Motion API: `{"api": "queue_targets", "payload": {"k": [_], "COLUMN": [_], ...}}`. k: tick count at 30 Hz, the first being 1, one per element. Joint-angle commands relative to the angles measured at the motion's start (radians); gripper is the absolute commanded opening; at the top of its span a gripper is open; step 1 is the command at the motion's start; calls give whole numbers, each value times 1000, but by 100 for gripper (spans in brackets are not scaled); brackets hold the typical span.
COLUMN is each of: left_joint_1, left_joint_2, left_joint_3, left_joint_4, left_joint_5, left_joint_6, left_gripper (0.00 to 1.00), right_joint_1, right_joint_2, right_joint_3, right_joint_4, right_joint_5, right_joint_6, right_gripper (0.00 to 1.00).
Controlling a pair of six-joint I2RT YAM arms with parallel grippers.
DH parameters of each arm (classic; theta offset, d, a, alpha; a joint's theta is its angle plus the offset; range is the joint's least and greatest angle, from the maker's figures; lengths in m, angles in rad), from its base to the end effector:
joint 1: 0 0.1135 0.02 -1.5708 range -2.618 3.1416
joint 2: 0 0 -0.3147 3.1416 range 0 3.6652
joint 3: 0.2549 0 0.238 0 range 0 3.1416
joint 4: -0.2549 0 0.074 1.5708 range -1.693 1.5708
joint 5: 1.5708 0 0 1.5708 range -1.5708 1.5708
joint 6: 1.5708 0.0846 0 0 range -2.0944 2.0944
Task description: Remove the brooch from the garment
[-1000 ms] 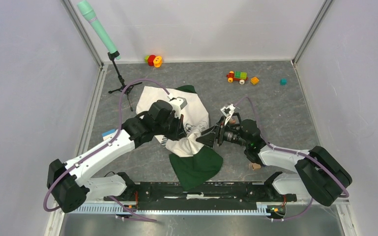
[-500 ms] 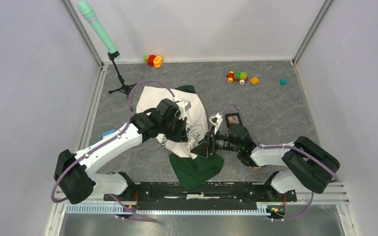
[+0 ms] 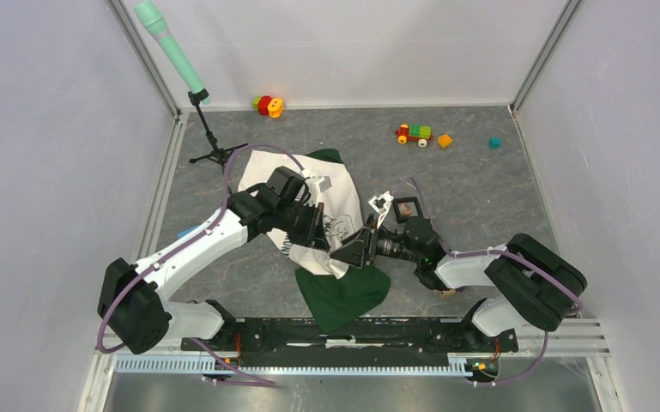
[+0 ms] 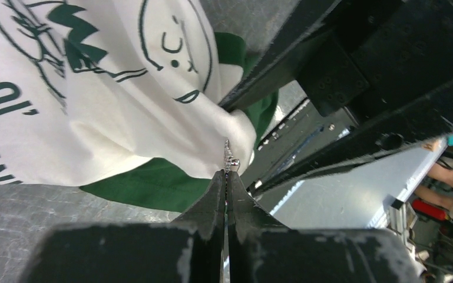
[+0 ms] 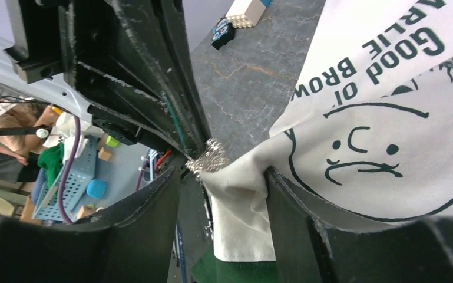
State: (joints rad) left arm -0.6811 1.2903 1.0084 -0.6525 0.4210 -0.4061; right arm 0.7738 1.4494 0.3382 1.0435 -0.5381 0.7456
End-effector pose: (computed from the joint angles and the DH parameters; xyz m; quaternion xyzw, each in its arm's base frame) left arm 0.1807 -0.1910 0.2879 0.1921 0.9111 -0.3281 0.1592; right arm 0.1729 0.2296 0.2362 -0.1914 0.7017 0.5941 0.3435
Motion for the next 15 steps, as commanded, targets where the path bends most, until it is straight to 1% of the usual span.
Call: {"api": "queue_targets", "payload": {"k": [1, 8, 15], "left_joint_1": [2, 3, 3], "left_joint_2": [-7, -9, -8], "left_joint_3": [4, -1, -13], "left_joint_4": [22, 24, 45], "left_joint_5": [133, 156, 179], "left_joint_6": [30, 39, 36], "left_gripper": [2, 2, 2], "right_joint_1": [-2, -1, -2], "right_joint_2": [39, 53, 66], "right_joint_3": [26, 22, 19], "right_joint_4": [133, 172, 208], "right_joint_5": [-44, -34, -46], "right_joint_6": [61, 81, 101], "right_gripper": [58, 49, 32]}}
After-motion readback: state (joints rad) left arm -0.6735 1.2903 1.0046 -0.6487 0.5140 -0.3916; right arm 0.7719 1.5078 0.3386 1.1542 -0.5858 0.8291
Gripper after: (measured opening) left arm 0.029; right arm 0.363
